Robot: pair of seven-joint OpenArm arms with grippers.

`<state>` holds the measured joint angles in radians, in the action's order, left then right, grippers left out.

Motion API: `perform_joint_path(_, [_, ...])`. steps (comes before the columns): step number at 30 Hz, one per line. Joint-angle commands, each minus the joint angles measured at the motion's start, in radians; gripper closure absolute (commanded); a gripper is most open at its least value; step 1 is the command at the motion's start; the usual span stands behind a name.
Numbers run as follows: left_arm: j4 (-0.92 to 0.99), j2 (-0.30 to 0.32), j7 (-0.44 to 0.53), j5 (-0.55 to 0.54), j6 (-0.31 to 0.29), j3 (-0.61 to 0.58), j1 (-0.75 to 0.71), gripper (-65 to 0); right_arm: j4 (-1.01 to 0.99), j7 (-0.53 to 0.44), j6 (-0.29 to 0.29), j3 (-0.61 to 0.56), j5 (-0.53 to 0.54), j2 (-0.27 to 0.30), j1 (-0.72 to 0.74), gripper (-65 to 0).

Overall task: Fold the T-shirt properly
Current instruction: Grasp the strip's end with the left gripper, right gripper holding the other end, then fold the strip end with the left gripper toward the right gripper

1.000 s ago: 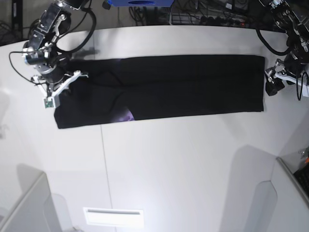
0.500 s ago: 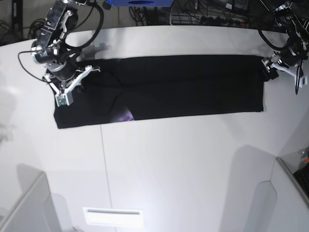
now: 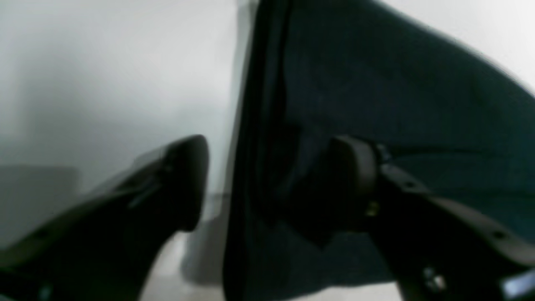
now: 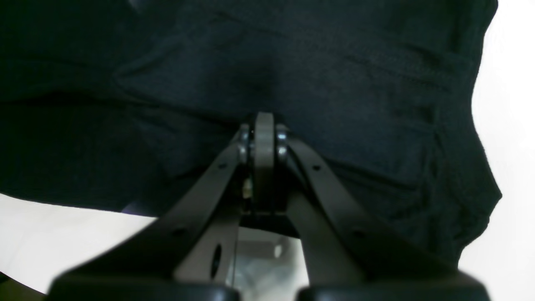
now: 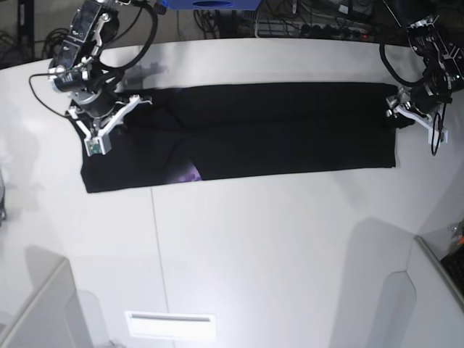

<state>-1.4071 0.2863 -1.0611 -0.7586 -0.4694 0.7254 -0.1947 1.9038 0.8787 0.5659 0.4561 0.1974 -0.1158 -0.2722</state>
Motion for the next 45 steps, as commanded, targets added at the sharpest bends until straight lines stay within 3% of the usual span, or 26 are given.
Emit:
perform_joint_path(1, [0.015,0.009,-0.031,0.015,0.004,-0.025,0.004,-36.7,0.02,-0.022,0.004,0.0,0.009,0.005,0.001,0.0])
perform_joint_path(4, [0.032,0.014,-0.031,0.015,0.004,-0.066,0.005,-27.5,0.02,-0.022,0.004,0.0,0.009,0.005,0.001,0.0])
perform_joint_path(6, [0.039,0.014,-0.029,0.015,0.004,-0.068,0.007,-16.9,0.02,-0.023,0.004,0.003,0.009,0.005,0.001,0.0])
perform_joint_path(8, [0.05,0.014,-0.029,0.015,0.004,-0.066,0.013,-1.3,0.02,-0.023,0.004,0.005,0.009,0.005,0.001,0.0])
perform_joint_path(9, [0.053,0.015,-0.028,0.015,0.005,-0.066,0.014,0.0,0.02,-0.023,0.004,0.005,0.009,0.005,0.001,0.0])
perform_joint_path(13, [0.044,0.034,0.048,0.015,0.007,-0.076,0.005,0.0,0.02,-0.023,0.004,0.005,0.009,0.005,0.001,0.0])
perform_joint_path(24, [-0.073,0.1,0.054,0.043,0.007,-0.071,-0.033,0.0,0.02,-0.02,0.004,0.0,0.009,0.005,0.009,0.0])
perform_joint_path(31, [-0.277,0.055,0.054,0.167,0.007,-0.076,-0.093,0.0,0.02,-0.02,0.004,0.0,0.009,0.005,0.009,0.0])
perform_joint_path(40, [-0.435,0.001,0.049,0.17,0.01,-0.155,-0.148,0.0,0.02,-0.017,0.004,0.0,0.009,0.003,0.009,0.0])
perform_joint_path(45, [-0.455,-0.023,0.049,0.167,0.07,-0.241,-0.148,0.0,0.02,-0.017,0.003,0.0,0.009,0.003,0.009,0.0])
